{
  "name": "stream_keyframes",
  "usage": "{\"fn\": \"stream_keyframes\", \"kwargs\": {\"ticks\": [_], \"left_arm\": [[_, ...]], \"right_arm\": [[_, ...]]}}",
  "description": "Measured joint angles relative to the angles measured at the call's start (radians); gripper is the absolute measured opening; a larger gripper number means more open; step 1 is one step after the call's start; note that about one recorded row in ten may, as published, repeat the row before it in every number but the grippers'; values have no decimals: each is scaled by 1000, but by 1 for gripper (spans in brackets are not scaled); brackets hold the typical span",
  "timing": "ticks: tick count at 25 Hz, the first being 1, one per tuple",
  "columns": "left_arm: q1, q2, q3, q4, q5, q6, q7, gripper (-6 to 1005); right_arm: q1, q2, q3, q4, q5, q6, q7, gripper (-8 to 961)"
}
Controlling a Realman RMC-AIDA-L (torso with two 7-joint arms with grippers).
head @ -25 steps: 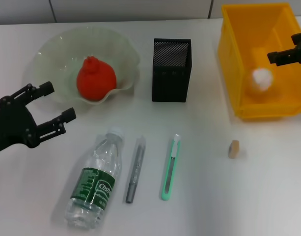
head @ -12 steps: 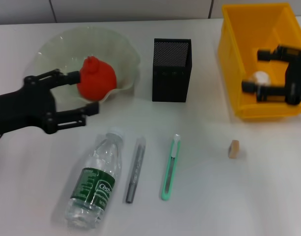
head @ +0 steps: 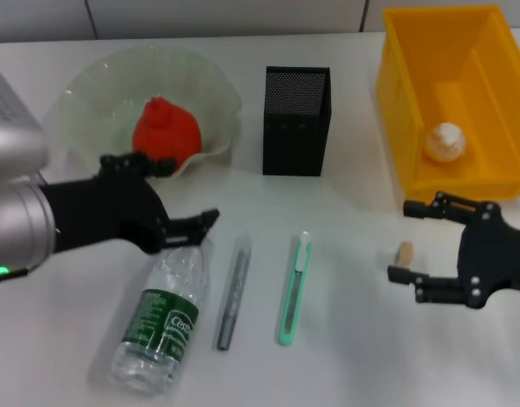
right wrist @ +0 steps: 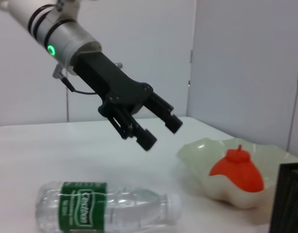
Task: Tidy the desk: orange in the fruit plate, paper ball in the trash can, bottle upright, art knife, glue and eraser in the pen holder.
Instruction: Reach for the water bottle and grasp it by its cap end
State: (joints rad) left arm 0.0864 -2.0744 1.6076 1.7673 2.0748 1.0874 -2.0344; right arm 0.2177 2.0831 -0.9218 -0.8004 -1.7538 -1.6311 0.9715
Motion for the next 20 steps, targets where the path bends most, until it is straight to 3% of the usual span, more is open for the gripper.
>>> {"fn": "stream_keyframes", "kwargs": {"ticks": [1, 5, 6, 11, 20], "left_arm": [[2, -1, 50, 39, 108, -6, -131, 836], [-9, -2, 111, 66, 241, -21, -286, 837], [-28, -3, 189, 78, 405, -45, -458, 837], [-75, -4, 295, 54, 589, -74, -673, 837], [-142, -6, 336, -50, 621, -129, -765, 836]], "right_arm": [[6, 0, -1, 40, -3, 1, -28, 826], [17, 0, -1, 77, -9, 6, -37, 825], [19, 0, -1, 86, -12, 10, -39, 825], [19, 0, -1, 96, -19, 18, -42, 825], [19, 0, -3, 116, -23, 24, -70, 824]]}}
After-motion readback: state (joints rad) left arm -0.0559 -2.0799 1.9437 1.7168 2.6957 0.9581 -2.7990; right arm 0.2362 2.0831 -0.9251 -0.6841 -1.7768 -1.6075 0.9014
